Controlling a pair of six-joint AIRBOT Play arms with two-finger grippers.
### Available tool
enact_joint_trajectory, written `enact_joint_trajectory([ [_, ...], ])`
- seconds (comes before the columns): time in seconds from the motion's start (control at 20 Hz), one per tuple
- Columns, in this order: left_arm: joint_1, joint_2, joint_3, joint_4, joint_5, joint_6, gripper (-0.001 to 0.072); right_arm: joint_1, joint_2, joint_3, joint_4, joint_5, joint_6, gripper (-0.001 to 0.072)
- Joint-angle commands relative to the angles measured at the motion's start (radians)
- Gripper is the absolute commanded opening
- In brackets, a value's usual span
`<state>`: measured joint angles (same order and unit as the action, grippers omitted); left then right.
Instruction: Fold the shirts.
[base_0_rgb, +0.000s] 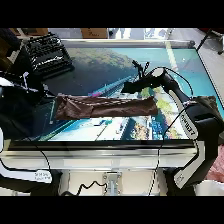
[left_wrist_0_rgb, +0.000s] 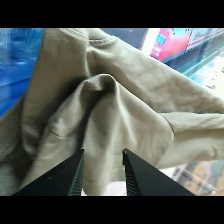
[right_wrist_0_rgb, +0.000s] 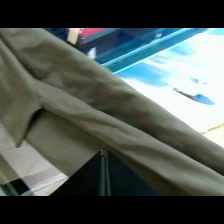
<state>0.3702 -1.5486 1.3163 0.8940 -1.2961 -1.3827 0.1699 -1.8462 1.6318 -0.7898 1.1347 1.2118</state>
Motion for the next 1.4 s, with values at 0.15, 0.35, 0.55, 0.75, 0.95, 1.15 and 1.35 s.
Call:
enact_joint_trajectory([
  [0.15, -0.132, 0.001, 0.001, -0.065, 0.002, 0.063, 0.0006, -0.116, 0.003, 0.045, -0.244, 0.103, 0.158, 0.0024],
  [0.35, -0.297, -0.006, 0.003, -0.064, 0.17, 0.024, 0.0005, -0.228, 0.027, 0.045, -0.257, 0.227, 0.165, 0.0024],
  [0.55, -0.417, -0.097, 0.064, -0.064, 0.171, -0.014, 0.0005, -0.311, 0.04, 0.045, -0.278, 0.322, 0.165, 0.0024],
  [0.75, -0.447, -0.174, 0.106, -0.068, 0.15, -0.066, 0.0005, -0.346, 0.04, 0.042, -0.287, 0.371, 0.141, 0.0025],
  [0.95, -0.46, -0.264, 0.183, -0.066, 0.021, -0.067, 0.0005, -0.369, 0.04, 0.041, -0.305, 0.38, 0.13, 0.0025],
  [1.15, -0.509, -0.307, 0.252, -0.056, 0.011, -0.073, 0.0004, -0.41, 0.04, -0.022, -0.303, 0.416, 0.129, 0.0025],
  [1.35, -0.568, -0.325, 0.34, 0.05, 0.011, -0.095, 0.0004, -0.44, 0.04, -0.13, -0.302, 0.405, 0.113, 0.0025],
])
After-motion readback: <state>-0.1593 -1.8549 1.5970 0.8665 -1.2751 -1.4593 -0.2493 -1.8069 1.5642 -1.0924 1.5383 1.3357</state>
